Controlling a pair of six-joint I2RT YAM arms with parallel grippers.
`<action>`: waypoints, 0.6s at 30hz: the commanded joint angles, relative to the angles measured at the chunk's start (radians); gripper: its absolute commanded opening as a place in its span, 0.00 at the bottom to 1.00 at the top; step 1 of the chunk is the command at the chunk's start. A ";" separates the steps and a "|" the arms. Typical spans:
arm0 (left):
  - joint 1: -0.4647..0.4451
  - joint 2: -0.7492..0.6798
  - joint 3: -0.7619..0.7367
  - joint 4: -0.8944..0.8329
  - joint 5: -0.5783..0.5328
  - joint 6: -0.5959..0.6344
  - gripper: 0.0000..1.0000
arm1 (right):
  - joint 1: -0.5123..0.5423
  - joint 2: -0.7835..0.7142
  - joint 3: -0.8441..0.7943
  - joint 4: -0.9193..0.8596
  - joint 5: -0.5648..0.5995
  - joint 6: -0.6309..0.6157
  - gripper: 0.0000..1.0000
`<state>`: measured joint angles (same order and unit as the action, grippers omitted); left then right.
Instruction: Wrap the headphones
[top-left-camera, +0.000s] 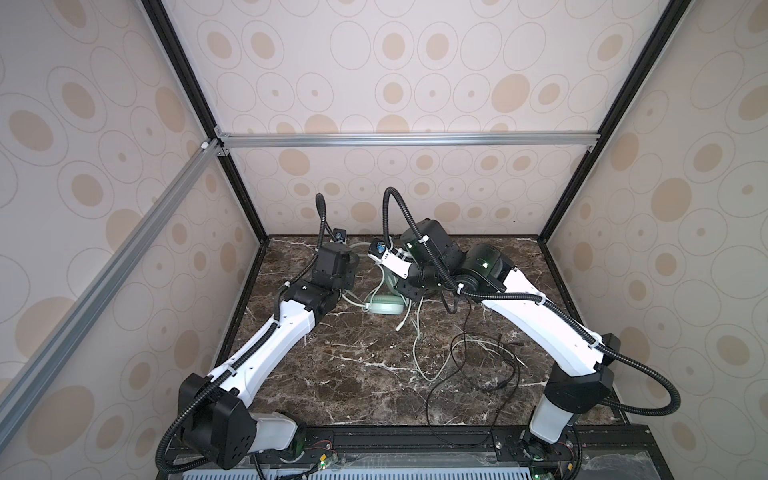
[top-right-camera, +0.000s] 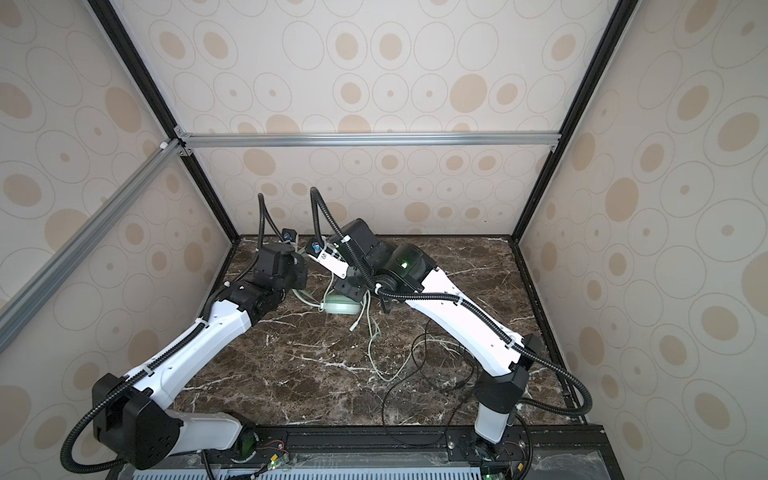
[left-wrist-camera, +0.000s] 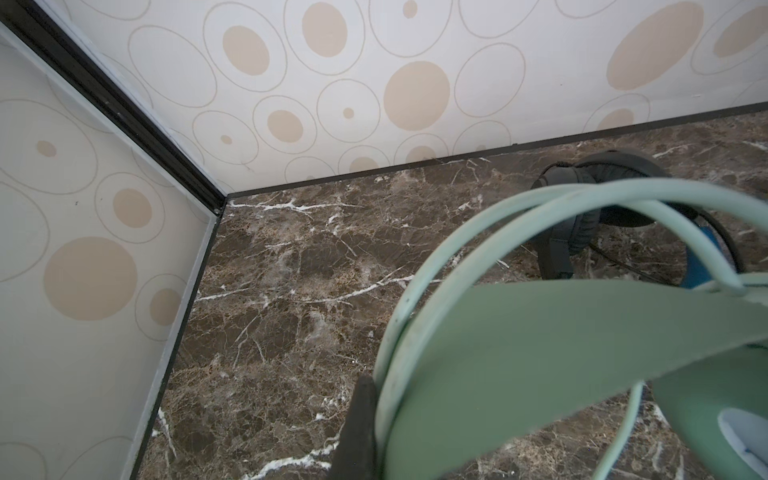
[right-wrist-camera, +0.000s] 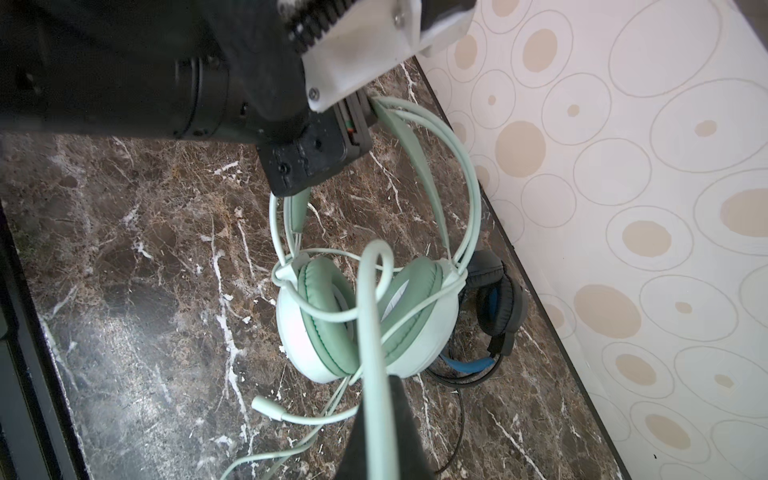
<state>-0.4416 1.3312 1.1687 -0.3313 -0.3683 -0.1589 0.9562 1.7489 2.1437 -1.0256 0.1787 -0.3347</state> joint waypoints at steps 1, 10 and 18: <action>-0.023 -0.048 0.019 0.044 -0.013 0.002 0.00 | 0.002 0.001 0.041 0.005 -0.028 0.028 0.00; -0.079 -0.092 -0.039 0.065 -0.017 0.063 0.00 | -0.005 0.048 0.147 -0.008 0.027 0.020 0.00; -0.081 -0.162 -0.083 0.051 0.035 0.088 0.00 | -0.066 0.038 0.171 -0.031 0.053 0.019 0.00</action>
<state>-0.5182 1.2198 1.0748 -0.3290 -0.3748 -0.0875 0.9165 1.7935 2.2890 -1.0355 0.2001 -0.3141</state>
